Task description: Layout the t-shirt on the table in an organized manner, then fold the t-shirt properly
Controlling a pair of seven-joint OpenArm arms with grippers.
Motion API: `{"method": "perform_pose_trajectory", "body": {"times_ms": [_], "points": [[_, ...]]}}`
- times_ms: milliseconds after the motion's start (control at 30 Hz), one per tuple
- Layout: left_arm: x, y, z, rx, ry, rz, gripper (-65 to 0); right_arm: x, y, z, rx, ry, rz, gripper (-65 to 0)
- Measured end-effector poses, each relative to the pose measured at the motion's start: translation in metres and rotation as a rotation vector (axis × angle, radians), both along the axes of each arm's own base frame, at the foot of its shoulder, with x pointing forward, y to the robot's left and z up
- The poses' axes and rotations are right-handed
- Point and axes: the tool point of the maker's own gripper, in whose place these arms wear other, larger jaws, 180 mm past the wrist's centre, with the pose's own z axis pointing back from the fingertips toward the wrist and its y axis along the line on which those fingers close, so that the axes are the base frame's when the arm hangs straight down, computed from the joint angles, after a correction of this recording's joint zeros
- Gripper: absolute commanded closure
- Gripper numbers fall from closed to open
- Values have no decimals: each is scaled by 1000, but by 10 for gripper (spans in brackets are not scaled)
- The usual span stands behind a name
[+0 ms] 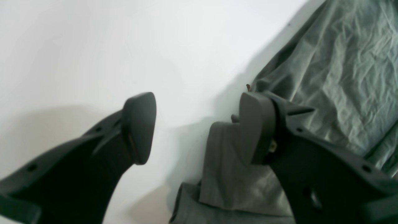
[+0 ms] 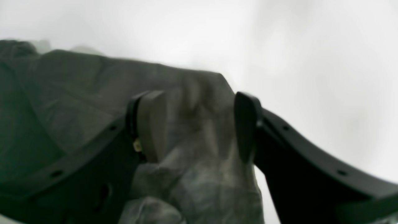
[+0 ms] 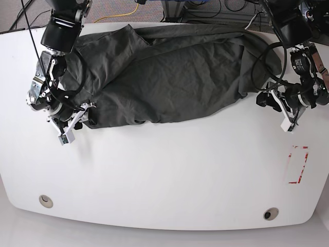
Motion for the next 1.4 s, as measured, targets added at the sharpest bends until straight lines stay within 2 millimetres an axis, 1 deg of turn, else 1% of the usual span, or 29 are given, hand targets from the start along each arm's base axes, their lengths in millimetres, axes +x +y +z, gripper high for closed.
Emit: {"method": "perform_pose_trajectory", "body": {"times_ms": [67, 167, 333, 633, 767, 833, 900, 1000, 1100, 1167, 1200, 1300, 1400], "points": [[0, 0, 0, 0, 0, 0, -399, -1, -3, -4, -1, 11, -8, -333], [0, 0, 0, 0, 0, 0, -399, -4, -11, -19, -36, 61, -22, -333], [0, 0, 0, -1, 0, 0, -399, -4, -11, -37, 17, 69, -52, -335], [0, 0, 0, -1, 0, 0, -399, -1, -10, -39, 54, 37, -70, -335], [0, 0, 0, 0, 0, 0, -399, -1, -11, -36, 35, 37, -62, -335], [0, 0, 0, 0, 0, 0, -399, -2, -14, -32, 7, 35, -53, -339], [0, 0, 0, 0, 0, 0, -399, -1, -20, -27, -12, 22, -49, -365], [0, 0, 0, 0, 0, 0, -399, 4, -29, -17, -34, -2, -56, -458], [0, -1, 0, -3, -1, 0, -399, 6, -35, -14, -46, -9, -61, -539], [0, -1, 0, -3, -1, 0, -399, 6, -38, -15, -43, -7, -64, -555], [0, -1, 0, -3, 0, 0, -399, 4, -39, -19, -31, 2, -69, -552], [0, 1, 0, 2, 1, 2, -399, -4, -40, -36, -11, 53, -86, -528], [0, 0, 0, -1, -2, 2, -399, -3, -40, -39, 27, 31, -101, -504]]}}
